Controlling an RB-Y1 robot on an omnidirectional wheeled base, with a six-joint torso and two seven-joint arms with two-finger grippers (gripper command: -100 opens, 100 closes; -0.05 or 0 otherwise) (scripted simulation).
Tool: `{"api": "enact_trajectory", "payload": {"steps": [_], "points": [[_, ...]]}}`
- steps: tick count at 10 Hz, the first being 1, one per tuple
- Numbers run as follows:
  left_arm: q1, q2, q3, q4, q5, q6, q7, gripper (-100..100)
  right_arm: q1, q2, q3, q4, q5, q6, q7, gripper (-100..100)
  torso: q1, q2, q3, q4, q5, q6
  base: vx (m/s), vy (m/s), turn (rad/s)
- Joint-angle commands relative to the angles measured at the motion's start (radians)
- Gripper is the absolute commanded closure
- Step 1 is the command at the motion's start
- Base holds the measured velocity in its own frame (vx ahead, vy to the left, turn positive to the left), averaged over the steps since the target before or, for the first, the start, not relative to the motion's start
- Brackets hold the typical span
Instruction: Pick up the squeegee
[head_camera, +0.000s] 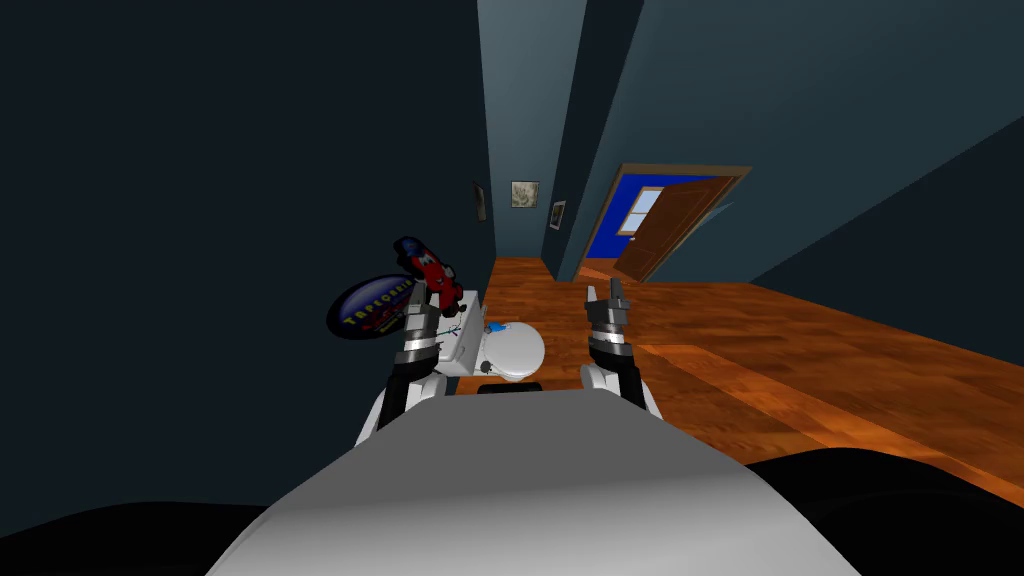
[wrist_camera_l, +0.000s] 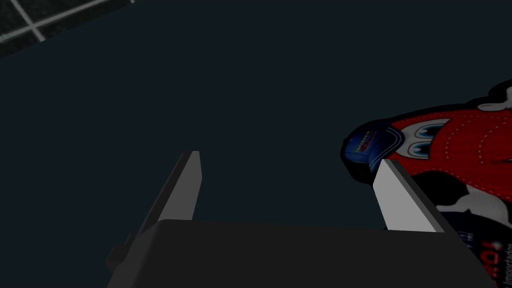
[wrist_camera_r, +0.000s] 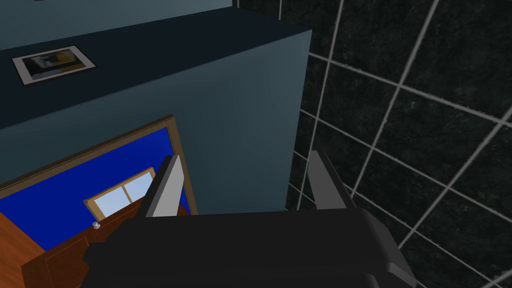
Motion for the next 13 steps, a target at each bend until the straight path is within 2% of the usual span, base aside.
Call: {"api": "enact_trajectory", "payload": {"steps": [1,4,6,9,13], "points": [[0.000,0.030,0.001,0.009,0.003,0.000,0.004,-100,0.000,0.000,0.000,0.000,0.000,0.000,0.000,0,0.000,0.000,0.000,0.000,0.000,0.000,-0.010,0.010,-0.004],[0.000,0.086,0.005,0.047,0.016,-0.001,0.021,-100,0.000,0.000,0.000,0.000,0.000,0.000,0.000,0,0.002,0.003,0.002,0.001,0.001,0.000,-0.045,0.032,-0.010],[-0.002,0.110,0.008,0.085,0.030,-0.001,0.038,-100,0.000,0.000,0.000,0.000,0.000,0.000,0.000,0,0.004,0.004,0.002,0.001,0.001,0.000,-0.061,0.056,-0.013],[-0.005,0.127,0.013,0.154,0.056,-0.002,0.069,-100,0.000,0.000,0.000,0.000,0.000,0.000,0.000,0,0.005,0.004,0.002,0.001,0.001,0.000,-0.071,0.077,-0.017],[-0.013,0.131,0.017,0.253,0.094,-0.002,0.116,-100,0.000,0.000,0.000,0.000,0.000,0.000,0.000,0,0.004,0.006,0.003,0.001,0.001,0.000,-0.088,0.066,-0.015]]}}
